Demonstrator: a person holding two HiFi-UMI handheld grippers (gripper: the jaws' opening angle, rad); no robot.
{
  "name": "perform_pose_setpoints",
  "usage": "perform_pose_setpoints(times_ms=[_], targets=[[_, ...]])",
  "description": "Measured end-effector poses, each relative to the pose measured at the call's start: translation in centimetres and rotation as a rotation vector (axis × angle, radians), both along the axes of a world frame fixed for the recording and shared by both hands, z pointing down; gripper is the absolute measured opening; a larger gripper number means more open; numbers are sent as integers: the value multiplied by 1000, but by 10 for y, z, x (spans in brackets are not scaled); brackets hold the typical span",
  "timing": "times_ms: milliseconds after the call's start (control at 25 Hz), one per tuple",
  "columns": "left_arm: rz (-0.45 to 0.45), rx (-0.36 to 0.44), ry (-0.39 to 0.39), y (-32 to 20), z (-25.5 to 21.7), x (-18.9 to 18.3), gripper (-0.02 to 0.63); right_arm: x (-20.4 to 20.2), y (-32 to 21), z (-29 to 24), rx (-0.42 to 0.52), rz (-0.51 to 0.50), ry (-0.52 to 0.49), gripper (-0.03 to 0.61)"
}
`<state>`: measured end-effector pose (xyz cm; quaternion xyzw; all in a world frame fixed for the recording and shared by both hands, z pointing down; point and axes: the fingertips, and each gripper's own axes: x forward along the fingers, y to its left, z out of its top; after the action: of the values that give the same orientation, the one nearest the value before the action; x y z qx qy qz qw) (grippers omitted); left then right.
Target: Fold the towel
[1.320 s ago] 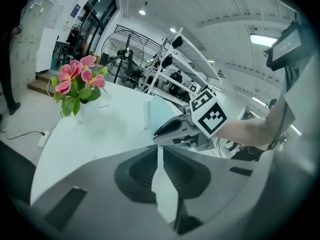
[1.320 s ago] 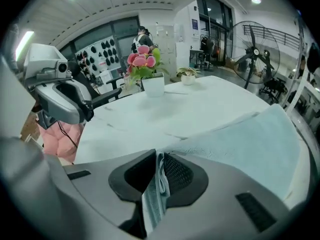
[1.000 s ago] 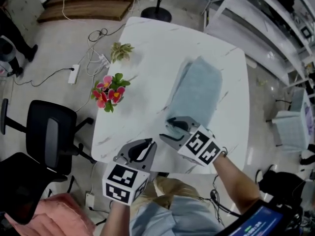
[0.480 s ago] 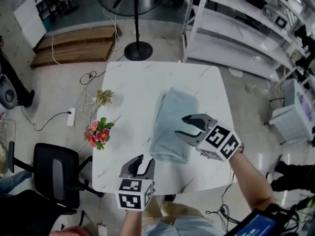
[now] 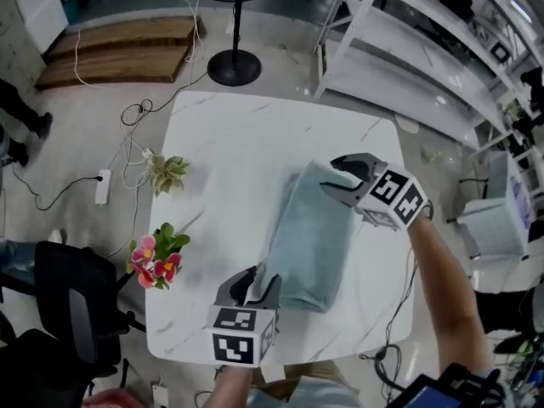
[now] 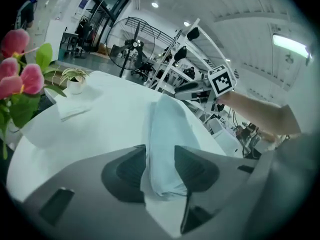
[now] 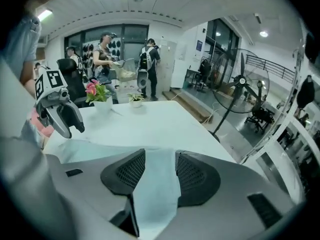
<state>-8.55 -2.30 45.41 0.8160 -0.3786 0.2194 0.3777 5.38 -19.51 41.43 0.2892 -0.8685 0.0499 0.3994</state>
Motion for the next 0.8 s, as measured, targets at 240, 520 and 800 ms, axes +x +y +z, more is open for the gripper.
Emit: perform_pose_setpoints(times_ms=[240,520,800], targets=[[-10,-37,-226,11,37,-2,130,-2,-29,35,-79,-129,-42,206],[-38,-32,-268,20,50,6,63,-3,-42,61,-123,-201,-79,154],[-50,21,-329,21,44,4,38,-3,-38,52,-78,-205,-143,46]])
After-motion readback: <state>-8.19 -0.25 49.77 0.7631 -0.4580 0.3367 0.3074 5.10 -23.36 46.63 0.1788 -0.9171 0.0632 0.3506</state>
